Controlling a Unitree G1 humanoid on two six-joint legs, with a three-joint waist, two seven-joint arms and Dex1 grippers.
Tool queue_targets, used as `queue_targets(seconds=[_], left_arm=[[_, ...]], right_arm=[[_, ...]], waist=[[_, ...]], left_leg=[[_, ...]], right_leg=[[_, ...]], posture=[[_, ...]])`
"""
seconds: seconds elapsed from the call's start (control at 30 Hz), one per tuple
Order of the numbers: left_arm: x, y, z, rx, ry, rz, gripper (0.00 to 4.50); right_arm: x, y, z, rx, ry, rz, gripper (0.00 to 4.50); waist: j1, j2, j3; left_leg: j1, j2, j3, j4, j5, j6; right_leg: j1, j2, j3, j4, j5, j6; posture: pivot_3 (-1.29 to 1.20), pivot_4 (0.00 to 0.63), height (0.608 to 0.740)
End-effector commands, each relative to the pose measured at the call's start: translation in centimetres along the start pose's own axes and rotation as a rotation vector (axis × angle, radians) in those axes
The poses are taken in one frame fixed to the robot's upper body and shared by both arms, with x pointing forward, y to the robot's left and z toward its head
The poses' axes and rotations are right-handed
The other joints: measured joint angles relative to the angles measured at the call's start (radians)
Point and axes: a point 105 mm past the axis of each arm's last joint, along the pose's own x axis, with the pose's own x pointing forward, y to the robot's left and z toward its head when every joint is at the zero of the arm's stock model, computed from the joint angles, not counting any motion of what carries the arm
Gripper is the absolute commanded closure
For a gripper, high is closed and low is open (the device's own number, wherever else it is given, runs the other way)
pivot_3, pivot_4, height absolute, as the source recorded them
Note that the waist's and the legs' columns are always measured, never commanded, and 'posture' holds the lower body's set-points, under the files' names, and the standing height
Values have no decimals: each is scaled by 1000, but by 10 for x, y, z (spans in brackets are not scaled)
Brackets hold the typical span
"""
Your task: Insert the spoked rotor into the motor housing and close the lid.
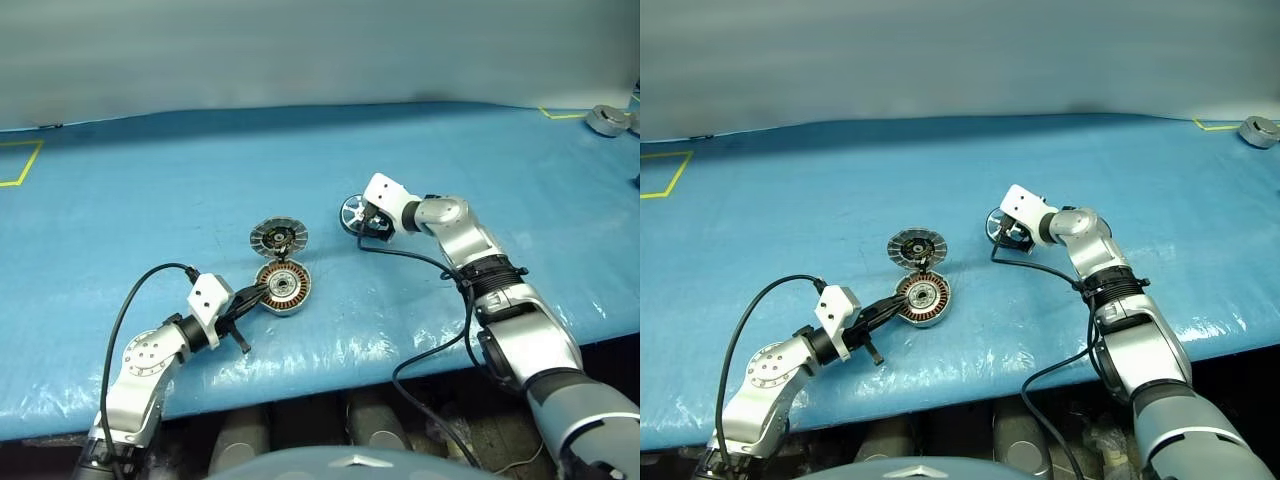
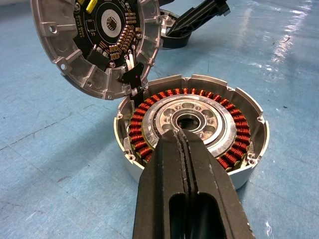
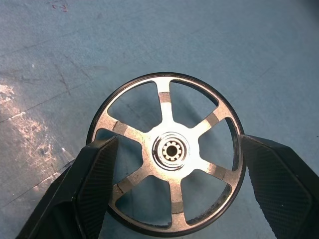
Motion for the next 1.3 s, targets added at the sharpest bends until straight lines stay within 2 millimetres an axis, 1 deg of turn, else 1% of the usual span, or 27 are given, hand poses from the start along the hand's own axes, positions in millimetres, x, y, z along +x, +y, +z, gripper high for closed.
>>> queue_targets(seconds=[0.03,0.2,0.3,0.4,0.63,0.9,0.97,1.2,1.27,1.3], left_arm=[[0,0,-1,8,10,-4,4500],[-1,0,-2,7,13,-3,4500],[-1,0,-2,8,14,-2,4500],[-1,0,-1,9,13,0,4500],[-1,1,-2,11,15,3,4500],[-1,1,-2,12,19,1,4500],[-1,1,-3,13,20,2,4500],[-1,1,-3,15,25,6,4500],[-1,1,-3,16,25,7,4500],[-1,2,-3,17,25,9,4500]], right_arm=[[-3,-2,0,-8,-3,-10,401],[-4,-2,1,-4,-6,-13,401],[-4,-2,2,8,-14,-8,950],[-4,-4,3,-4,-12,-19,1929],[-2,-1,1,-3,-2,3,1929],[6,15,-15,-31,86,116,1929],[7,17,-17,-37,100,136,1929],[12,24,-22,-15,151,218,1929],[13,24,-22,-12,151,223,2303],[13,24,-20,-8,143,223,2413]], waist=[[0,0,0],[0,0,0],[0,0,0],[0,0,0],[0,0,0],[0,0,0],[0,0,0],[-1,-1,-2],[-2,-1,-3],[-3,-2,-4]], left_leg=[[0,0,0,0,0,0],[0,0,0,0,0,0],[0,0,0,0,0,0],[0,0,0,0,0,0],[0,0,0,0,0,0],[1,0,0,0,0,0],[1,0,0,0,0,0],[4,0,0,0,0,0],[4,0,0,0,0,0],[5,0,0,0,0,0]], right_leg=[[0,0,0,0,0,0],[0,0,0,0,0,0],[0,0,0,0,0,0],[0,0,0,0,0,0],[0,0,0,0,0,0],[1,0,0,0,0,-1],[2,0,0,0,-2,-3],[4,0,0,0,-3,-4],[4,0,0,0,-3,-4],[4,0,0,0,-4,-3]], posture=[[0,150,740],[0,150,740],[0,150,740],[0,150,740],[0,150,740],[0,150,740],[0,150,740],[0,150,740],[0,150,740],[0,150,740]])
